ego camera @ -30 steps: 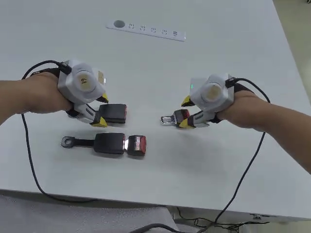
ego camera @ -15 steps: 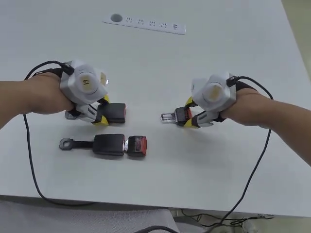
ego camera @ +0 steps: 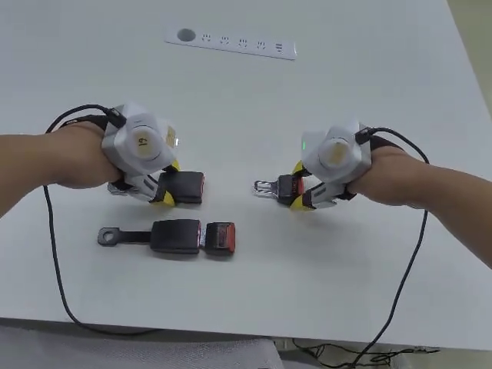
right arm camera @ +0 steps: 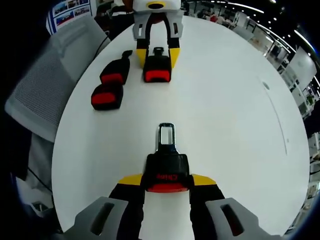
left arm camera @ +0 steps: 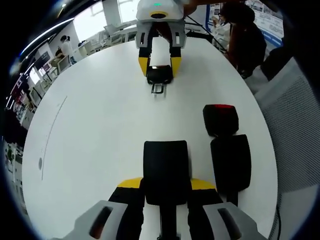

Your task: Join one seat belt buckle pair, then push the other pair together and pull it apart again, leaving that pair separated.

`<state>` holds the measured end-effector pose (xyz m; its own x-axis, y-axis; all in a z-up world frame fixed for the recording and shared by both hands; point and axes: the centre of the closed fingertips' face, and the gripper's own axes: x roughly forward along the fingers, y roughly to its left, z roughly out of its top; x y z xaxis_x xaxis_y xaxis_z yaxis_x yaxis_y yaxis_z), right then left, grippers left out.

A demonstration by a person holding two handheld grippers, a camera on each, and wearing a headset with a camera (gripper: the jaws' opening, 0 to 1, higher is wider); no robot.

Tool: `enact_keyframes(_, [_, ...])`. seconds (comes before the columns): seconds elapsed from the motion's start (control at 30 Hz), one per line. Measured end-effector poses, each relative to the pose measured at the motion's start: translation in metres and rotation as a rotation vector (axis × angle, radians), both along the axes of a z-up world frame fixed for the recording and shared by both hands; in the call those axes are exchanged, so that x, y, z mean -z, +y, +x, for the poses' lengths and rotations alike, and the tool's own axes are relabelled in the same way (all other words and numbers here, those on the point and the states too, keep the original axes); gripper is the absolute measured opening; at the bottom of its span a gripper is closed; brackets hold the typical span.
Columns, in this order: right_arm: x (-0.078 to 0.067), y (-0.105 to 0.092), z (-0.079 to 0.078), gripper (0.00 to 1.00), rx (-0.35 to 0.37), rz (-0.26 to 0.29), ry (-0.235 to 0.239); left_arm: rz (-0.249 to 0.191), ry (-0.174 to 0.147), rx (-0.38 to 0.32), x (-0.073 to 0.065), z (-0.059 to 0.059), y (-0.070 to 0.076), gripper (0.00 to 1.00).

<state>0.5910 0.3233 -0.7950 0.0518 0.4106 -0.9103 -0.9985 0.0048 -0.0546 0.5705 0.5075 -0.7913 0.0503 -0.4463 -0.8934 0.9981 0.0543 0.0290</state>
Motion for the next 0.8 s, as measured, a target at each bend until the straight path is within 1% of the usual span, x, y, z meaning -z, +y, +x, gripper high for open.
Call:
enact_keyframes(0.13, [0.000,0.000,-0.001,0.31,0.008,0.009,0.005,0.004,0.004,0.007,0.002,0.001,0.001,0.33])
enact_keyframes(0.27, [0.000,0.000,0.000,0.31,0.010,0.004,0.002,0.005,0.002,0.004,0.003,0.003,0.002,0.33])
enact_keyframes(0.37, [0.000,0.003,-0.001,0.31,0.011,0.007,0.002,0.007,0.002,0.004,0.004,0.003,0.002,0.33])
enact_keyframes(0.53, [-0.001,0.016,-0.007,0.31,0.004,0.016,0.006,-0.001,0.010,-0.002,0.003,0.003,0.002,0.33])
enact_keyframes(0.7, [-0.001,0.036,-0.009,0.31,0.008,0.039,0.005,0.001,0.010,0.001,0.004,0.002,0.001,0.33])
enact_keyframes(0.77, [-0.001,0.043,-0.007,0.31,0.015,0.049,0.004,0.001,0.010,0.002,0.003,0.002,0.001,0.33])
enact_keyframes(0.8, [-0.001,0.049,-0.010,0.31,0.025,0.057,0.000,0.001,0.010,0.001,0.003,0.002,0.001,0.33])
